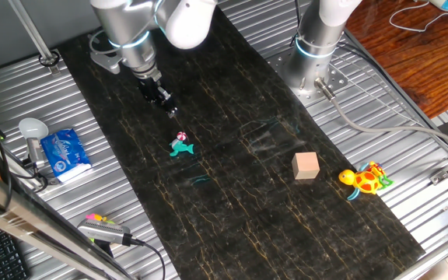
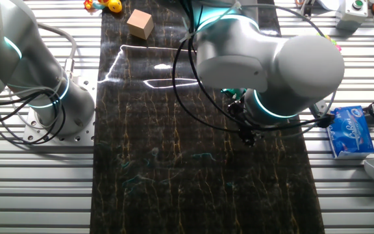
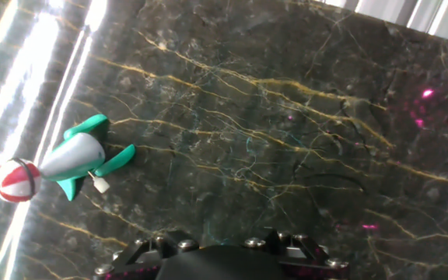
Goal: Grasp the moving object
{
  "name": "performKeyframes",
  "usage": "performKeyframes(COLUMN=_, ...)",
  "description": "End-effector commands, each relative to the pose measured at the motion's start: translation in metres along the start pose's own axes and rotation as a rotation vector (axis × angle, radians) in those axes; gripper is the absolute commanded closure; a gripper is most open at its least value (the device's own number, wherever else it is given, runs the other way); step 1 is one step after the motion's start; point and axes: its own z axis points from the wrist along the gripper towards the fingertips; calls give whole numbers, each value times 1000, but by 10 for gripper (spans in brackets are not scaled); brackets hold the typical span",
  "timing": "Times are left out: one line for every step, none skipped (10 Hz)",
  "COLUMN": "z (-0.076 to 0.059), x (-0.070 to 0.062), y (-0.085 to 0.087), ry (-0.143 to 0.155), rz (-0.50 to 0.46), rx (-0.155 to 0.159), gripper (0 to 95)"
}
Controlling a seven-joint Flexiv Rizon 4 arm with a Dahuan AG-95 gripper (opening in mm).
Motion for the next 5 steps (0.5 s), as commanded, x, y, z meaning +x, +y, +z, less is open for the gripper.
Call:
performKeyframes(z=0, x=0, y=0, ry=4, rz=15, rx=-6, gripper=380)
performKeyframes(z=0, x=0, y=0, ry=1, rz=16, rx=-14, gripper=380)
performKeyframes(z=0, x=0, y=0, ry=-5, rz=32, rx=-25, gripper=380)
performKeyframes(z=0, x=0, y=0, ry=-4, rz=63, rx=-29, gripper=380)
performKeyframes(z=0, x=0, y=0, ry=3, rz=69, rx=-20, gripper=380)
